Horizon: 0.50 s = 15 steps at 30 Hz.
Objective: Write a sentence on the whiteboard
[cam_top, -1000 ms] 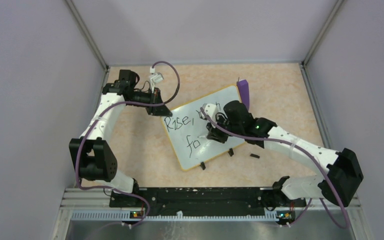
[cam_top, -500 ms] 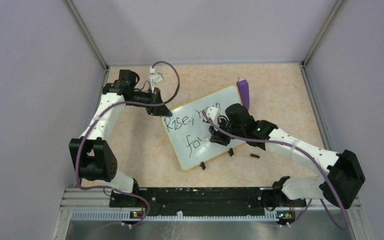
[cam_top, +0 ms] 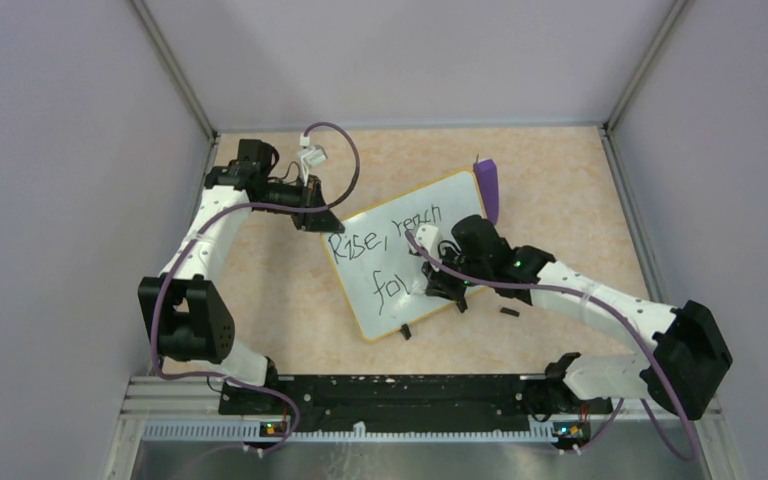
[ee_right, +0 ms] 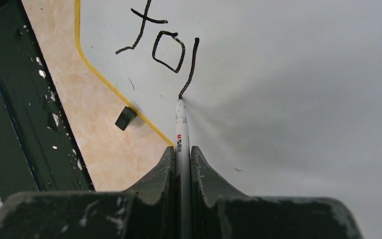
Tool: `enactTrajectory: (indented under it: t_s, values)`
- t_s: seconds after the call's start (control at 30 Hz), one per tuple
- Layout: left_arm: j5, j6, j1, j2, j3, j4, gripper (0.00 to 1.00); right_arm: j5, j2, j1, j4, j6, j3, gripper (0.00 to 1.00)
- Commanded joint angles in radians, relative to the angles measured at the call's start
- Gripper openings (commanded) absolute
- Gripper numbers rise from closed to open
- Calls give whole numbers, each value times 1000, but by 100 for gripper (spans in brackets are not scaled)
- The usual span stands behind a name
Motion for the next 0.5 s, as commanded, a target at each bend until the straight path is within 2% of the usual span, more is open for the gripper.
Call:
enactTrajectory:
  t_s: [0.0,0.47]
  values:
    - [-24,21,-4,-2,4,22,0,8,17,-16,39,-7,39,0]
    - [-23,21,-4,4,9,21,0,49,42,-19,54,2,108,0]
